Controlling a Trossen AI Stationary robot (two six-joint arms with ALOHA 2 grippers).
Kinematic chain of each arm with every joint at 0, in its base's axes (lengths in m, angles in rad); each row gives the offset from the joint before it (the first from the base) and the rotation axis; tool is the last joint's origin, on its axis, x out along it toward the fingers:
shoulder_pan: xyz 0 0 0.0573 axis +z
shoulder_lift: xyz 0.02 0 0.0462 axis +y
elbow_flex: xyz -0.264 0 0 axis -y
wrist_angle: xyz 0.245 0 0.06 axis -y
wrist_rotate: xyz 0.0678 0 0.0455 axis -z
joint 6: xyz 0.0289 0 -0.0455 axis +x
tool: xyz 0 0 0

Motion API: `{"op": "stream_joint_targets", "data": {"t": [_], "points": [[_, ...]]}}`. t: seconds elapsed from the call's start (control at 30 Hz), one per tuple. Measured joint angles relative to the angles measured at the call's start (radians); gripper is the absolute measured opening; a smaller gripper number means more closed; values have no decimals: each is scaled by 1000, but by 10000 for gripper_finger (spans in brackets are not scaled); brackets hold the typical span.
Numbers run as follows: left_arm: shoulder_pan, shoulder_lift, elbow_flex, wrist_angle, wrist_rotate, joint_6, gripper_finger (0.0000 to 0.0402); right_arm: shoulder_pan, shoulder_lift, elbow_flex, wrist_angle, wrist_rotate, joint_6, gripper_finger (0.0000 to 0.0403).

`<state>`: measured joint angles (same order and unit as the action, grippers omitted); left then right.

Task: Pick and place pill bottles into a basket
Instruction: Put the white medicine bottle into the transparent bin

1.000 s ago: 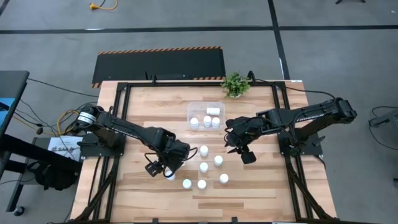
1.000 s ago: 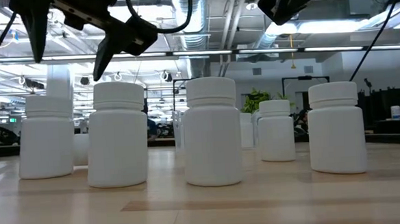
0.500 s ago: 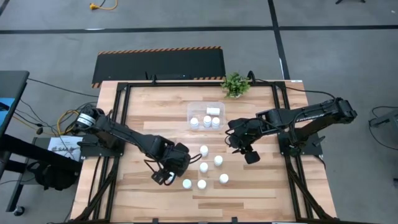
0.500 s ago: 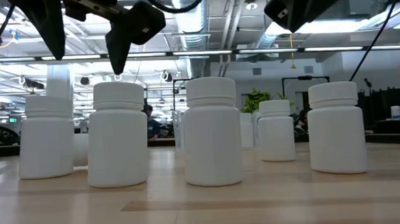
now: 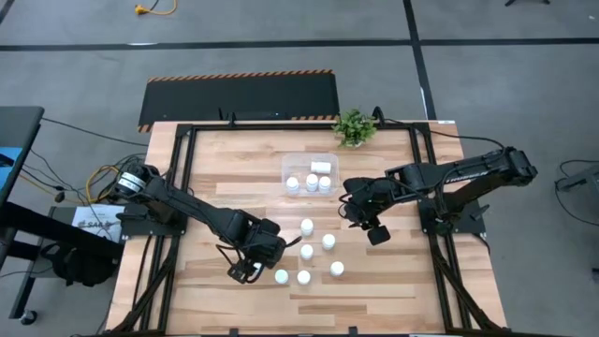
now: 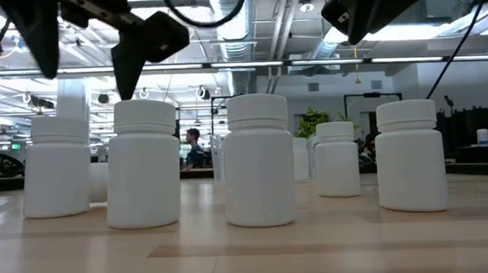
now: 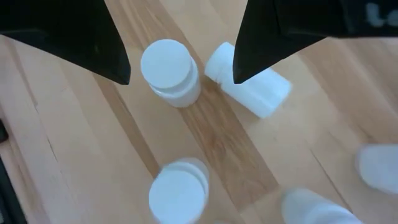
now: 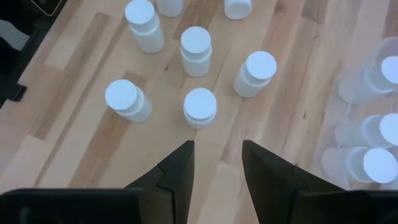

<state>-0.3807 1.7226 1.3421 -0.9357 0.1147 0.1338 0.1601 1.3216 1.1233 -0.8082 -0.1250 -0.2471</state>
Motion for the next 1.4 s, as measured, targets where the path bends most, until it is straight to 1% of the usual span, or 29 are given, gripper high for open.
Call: {"op": "stream_joint_targets", "data": {"t": [0.73,0.97,1.2,1.4], "points": [[-29,14,-8,-15,13,-6,272,0,0,0,-11,0,3,127],[-33,13,-64,71,31,-6,272,0,0,0,-11,0,4,127],[-33,13,-75,69,24,12,272,1,0,0,-11,0,4,127],[-33,13,-118,128,27,12,272,1,0,0,-11,20,4,127]]}}
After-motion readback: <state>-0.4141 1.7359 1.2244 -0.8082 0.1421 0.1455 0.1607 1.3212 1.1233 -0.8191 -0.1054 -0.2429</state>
